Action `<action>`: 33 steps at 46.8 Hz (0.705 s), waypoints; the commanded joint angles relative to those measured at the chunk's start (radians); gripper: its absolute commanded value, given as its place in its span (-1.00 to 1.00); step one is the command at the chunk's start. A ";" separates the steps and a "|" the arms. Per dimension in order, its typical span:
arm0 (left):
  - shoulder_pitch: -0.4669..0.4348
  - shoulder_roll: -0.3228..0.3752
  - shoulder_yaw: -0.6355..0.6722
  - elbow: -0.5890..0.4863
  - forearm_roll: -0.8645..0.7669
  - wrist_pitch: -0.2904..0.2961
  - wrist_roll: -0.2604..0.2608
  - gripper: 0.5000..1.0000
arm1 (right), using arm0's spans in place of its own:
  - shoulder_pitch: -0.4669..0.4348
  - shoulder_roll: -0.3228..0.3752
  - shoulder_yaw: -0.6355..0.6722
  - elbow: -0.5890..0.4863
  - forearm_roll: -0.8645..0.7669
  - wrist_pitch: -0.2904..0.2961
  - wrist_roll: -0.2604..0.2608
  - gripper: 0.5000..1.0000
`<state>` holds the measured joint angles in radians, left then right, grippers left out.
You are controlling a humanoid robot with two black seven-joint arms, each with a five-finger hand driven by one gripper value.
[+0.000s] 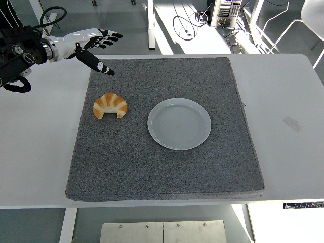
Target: Place the bread on the plate
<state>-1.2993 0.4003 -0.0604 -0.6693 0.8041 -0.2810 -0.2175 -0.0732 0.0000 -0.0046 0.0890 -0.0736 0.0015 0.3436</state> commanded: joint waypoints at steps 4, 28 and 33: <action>-0.002 0.000 0.083 0.000 0.075 -0.001 -0.002 0.93 | 0.000 0.000 0.000 0.000 0.000 0.000 0.000 1.00; 0.014 -0.020 0.208 0.007 0.109 0.000 -0.034 0.92 | 0.000 0.000 0.000 -0.002 0.000 0.000 0.000 1.00; 0.006 -0.038 0.235 0.007 0.130 0.000 -0.034 0.92 | 0.000 0.000 0.000 0.000 0.000 0.000 0.000 1.00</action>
<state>-1.2883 0.3674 0.1624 -0.6628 0.9229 -0.2809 -0.2516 -0.0734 0.0000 -0.0044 0.0882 -0.0737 0.0015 0.3436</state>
